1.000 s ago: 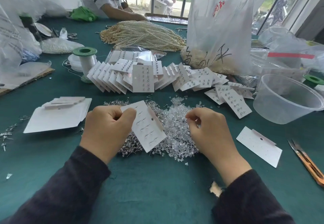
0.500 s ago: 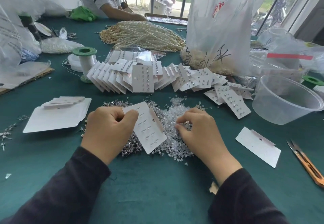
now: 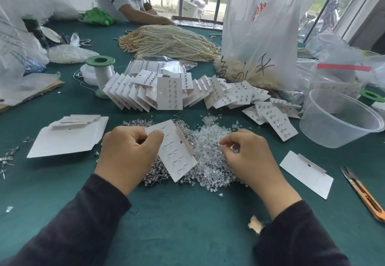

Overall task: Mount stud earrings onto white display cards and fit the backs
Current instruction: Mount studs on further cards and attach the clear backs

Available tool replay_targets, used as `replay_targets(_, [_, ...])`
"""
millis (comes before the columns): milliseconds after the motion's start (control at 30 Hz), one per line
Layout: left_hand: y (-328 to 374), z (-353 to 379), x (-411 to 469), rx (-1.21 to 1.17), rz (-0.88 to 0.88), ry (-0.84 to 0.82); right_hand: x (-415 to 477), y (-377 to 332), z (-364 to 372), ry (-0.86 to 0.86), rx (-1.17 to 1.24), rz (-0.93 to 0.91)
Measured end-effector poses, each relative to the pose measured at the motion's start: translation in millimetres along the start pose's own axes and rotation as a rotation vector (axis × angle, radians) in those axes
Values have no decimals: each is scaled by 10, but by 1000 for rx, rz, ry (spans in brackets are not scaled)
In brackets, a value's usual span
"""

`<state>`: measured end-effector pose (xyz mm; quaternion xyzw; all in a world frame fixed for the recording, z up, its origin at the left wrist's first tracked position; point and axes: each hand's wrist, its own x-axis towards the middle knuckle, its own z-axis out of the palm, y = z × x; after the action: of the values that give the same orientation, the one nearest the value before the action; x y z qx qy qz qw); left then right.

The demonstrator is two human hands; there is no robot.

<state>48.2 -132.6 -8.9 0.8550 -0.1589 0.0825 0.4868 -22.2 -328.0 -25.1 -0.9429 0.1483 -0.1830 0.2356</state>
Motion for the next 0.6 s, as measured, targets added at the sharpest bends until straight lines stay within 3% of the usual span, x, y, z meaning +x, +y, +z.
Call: replay_targets(600, [1, -13, 0, 24, 13, -5, 38, 13, 66, -133, 23, 101])
